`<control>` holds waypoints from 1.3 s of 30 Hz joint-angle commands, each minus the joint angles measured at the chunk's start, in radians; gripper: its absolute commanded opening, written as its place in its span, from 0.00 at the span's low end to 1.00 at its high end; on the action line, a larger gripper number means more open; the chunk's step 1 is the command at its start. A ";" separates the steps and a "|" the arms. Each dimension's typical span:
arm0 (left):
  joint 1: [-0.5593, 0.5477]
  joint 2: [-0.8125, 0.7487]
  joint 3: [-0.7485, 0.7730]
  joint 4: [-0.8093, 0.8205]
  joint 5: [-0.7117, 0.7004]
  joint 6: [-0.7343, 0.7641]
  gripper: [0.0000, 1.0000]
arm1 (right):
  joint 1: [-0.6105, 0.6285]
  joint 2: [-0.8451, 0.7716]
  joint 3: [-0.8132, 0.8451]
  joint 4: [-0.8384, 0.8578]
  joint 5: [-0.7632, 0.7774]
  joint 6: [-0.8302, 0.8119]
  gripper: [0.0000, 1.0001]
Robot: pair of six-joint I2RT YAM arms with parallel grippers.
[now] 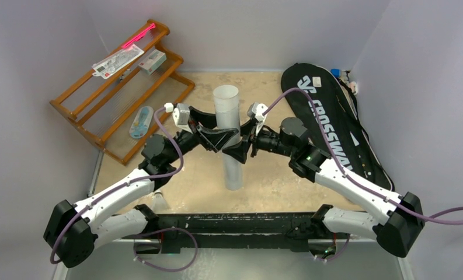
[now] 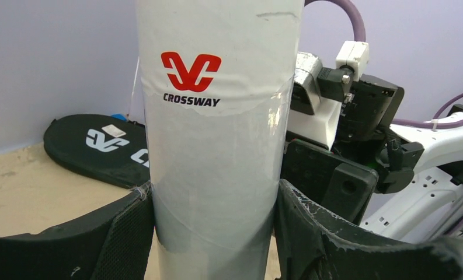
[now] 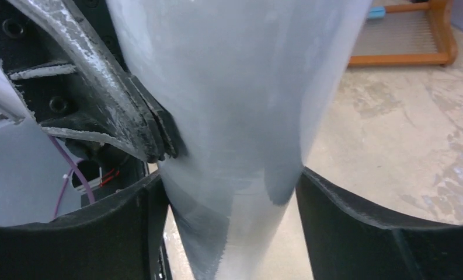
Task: Pack up the badminton gear
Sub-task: Adjust the shuttle tube, then pick up the shuttlecock at the center of the board.
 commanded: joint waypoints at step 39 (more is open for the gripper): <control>0.003 0.031 0.447 -2.255 -0.845 -1.378 0.88 | -0.002 -0.384 -0.208 -0.140 0.561 0.087 0.41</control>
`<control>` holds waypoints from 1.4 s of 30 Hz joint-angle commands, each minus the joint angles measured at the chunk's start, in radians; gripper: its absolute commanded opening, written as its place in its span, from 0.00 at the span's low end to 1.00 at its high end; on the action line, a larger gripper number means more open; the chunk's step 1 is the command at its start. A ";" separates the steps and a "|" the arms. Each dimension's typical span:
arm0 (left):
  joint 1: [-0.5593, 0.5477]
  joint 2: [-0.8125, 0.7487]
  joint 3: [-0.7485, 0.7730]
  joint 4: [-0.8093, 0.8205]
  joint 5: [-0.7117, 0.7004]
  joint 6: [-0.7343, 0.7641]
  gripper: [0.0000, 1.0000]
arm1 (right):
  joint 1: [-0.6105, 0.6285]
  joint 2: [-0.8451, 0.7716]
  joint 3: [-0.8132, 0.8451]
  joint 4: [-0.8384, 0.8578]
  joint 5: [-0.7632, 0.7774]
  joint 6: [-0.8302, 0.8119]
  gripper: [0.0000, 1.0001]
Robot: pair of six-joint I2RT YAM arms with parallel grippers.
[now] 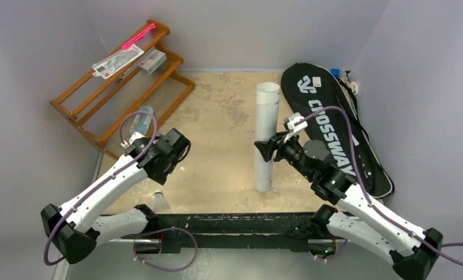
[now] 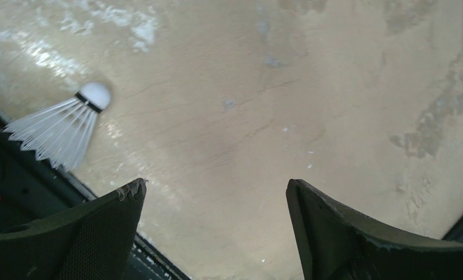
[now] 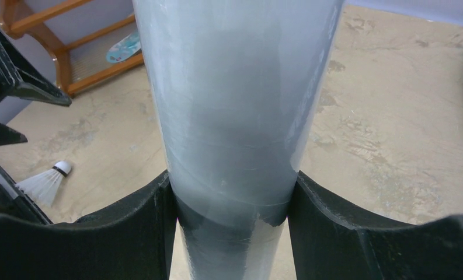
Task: Pack up the badminton gear
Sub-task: Pick up the shuttlecock at the center of the board.
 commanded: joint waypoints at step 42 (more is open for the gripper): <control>0.401 0.259 -0.255 0.210 0.246 0.560 0.82 | 0.008 -0.255 -0.057 0.037 -0.048 0.080 0.44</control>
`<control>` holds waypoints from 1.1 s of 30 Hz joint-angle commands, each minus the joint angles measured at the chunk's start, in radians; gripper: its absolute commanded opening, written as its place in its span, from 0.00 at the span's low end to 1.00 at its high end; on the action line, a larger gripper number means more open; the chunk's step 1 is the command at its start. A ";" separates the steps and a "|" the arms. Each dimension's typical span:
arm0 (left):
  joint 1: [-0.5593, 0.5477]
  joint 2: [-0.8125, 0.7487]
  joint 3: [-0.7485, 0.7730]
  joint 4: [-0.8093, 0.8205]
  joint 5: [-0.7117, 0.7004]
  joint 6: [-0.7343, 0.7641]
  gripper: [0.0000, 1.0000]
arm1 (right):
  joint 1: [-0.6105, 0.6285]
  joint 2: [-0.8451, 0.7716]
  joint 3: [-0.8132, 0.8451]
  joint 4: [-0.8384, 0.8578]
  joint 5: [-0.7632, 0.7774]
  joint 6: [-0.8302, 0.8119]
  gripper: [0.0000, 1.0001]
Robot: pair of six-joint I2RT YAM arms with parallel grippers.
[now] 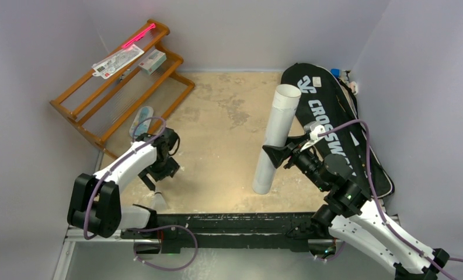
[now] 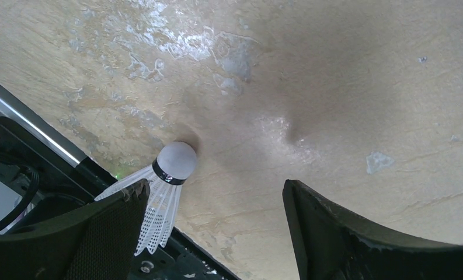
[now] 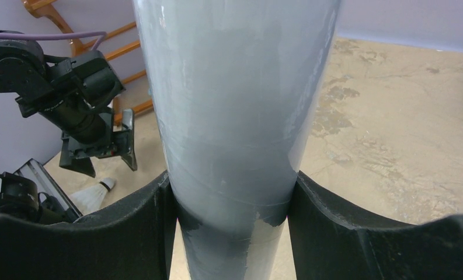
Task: Pack up the badminton gear
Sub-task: Pick up the shuttlecock at the center of the board.
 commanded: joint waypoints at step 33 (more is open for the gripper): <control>-0.077 0.119 -0.075 0.114 0.217 -0.030 0.46 | 0.013 0.005 0.003 0.072 0.010 0.007 0.44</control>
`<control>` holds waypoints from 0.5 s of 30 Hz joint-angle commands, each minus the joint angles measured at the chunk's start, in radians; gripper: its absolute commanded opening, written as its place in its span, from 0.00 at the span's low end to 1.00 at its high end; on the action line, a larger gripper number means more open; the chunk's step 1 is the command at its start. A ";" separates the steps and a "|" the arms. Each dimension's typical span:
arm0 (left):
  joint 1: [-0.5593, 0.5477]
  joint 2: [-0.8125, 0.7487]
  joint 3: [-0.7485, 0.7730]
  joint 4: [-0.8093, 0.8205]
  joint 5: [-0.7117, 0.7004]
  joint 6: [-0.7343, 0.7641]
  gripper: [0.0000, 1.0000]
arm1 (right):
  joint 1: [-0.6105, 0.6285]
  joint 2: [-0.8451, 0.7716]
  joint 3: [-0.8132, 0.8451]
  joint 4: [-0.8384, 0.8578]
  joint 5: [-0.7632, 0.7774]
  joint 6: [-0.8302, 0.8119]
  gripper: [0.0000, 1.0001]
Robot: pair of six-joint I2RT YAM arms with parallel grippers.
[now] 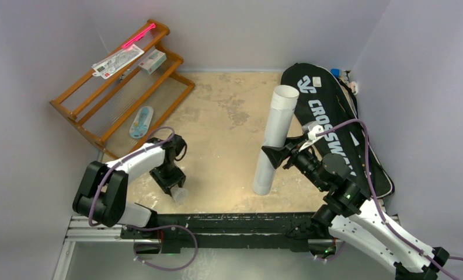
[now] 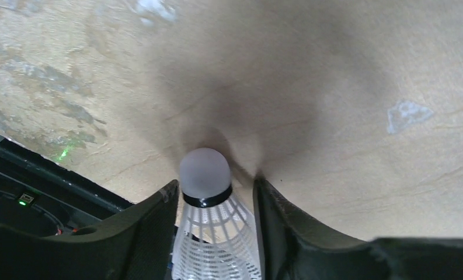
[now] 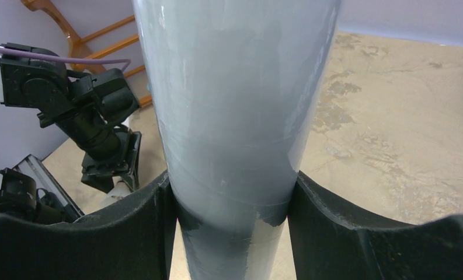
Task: Pack up the badminton gear
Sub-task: Pick up the shuttlecock at the center of the board.
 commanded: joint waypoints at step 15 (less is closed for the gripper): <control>-0.069 -0.017 0.309 -0.069 -0.012 0.012 0.26 | 0.006 0.044 -0.006 0.107 -0.028 -0.006 0.45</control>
